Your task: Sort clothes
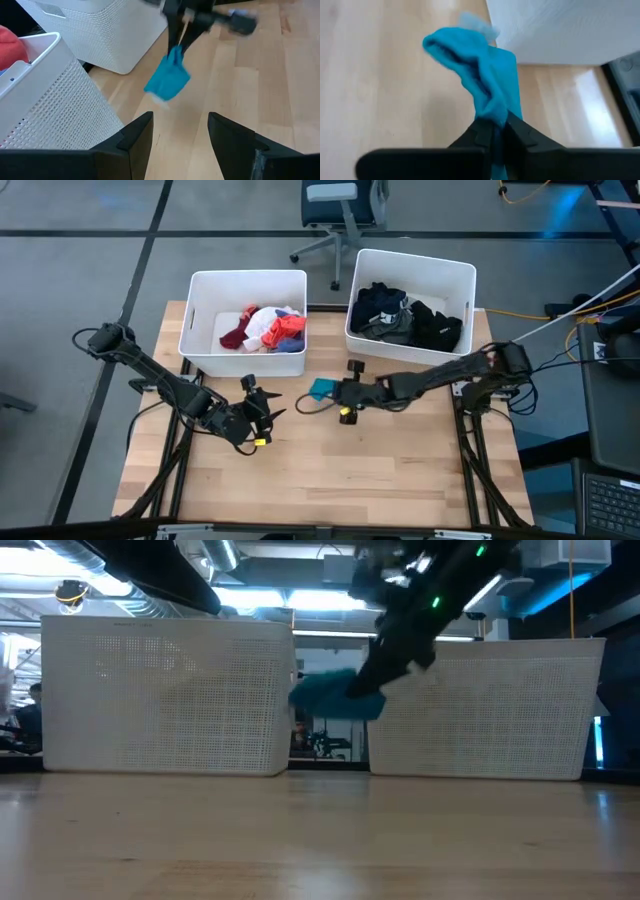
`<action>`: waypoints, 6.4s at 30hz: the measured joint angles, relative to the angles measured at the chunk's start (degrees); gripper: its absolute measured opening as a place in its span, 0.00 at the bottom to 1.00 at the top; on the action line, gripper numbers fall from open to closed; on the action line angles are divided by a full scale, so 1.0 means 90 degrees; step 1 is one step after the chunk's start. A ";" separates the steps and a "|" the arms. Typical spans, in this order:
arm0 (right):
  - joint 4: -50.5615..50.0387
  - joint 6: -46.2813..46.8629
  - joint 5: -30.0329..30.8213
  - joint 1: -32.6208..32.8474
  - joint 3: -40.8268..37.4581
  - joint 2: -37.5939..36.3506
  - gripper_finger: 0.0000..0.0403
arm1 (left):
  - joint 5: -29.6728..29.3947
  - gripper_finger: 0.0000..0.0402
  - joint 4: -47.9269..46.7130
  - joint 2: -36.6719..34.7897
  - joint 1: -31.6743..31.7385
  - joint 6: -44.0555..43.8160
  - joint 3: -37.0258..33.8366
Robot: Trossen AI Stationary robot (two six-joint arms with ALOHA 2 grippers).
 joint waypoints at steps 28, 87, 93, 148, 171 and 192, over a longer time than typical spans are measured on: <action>0.3420 -0.1361 -0.0386 -0.0895 0.0912 -0.0764 0.07 | -0.0002 0.45 0.0051 0.0000 0.0007 0.0024 0.0000; -0.3804 0.0927 -0.0965 0.0759 0.1036 -0.3152 0.28 | 0.1001 0.38 -0.0294 -0.0743 0.0451 0.1256 -0.0124; -0.2464 0.1439 -0.1281 0.1230 -0.1038 -0.4995 0.19 | 0.2064 0.22 0.0863 -0.1937 0.1003 0.1565 -0.1213; 0.1761 0.0118 -0.1106 0.1945 -0.6710 -1.0718 0.01 | 0.3293 0.00 0.3787 -0.6504 0.1251 0.1729 -0.4957; 0.1706 0.0351 -0.1497 0.1945 -0.6730 -1.0721 0.01 | 0.3331 0.00 0.2322 -0.7928 0.1256 0.2239 -0.4957; 0.1706 0.0351 -0.1497 0.1945 -0.6737 -1.0721 0.01 | 0.3146 0.00 0.2327 -0.7854 0.1256 0.2319 -0.4957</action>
